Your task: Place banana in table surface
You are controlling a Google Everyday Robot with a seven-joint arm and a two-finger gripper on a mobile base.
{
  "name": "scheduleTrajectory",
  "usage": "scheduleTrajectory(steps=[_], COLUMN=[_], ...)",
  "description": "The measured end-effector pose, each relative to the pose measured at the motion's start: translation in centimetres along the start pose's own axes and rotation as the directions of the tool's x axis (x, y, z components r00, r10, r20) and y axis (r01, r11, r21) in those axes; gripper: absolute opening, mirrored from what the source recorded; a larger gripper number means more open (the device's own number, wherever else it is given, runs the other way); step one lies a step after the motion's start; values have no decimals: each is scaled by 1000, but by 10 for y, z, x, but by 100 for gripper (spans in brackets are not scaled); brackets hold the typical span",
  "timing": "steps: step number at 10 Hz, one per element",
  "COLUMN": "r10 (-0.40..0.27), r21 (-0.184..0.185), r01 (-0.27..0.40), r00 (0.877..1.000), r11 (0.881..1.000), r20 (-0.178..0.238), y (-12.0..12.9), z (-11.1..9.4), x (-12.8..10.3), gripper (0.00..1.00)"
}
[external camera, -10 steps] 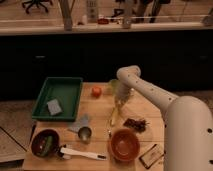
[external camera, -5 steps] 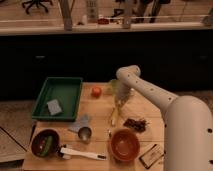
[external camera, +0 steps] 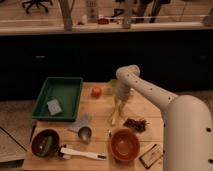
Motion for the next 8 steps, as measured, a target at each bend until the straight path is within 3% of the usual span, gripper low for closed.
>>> scheduleTrajectory(steps=[6,8], r10=[-8,-16], r21=[-5,10], r01=[9,16], r00=[1000,1000], r11=[1000,1000], r20=[10,1], y=[1,2], z=[3,1], x=[1,0], gripper=[80,80])
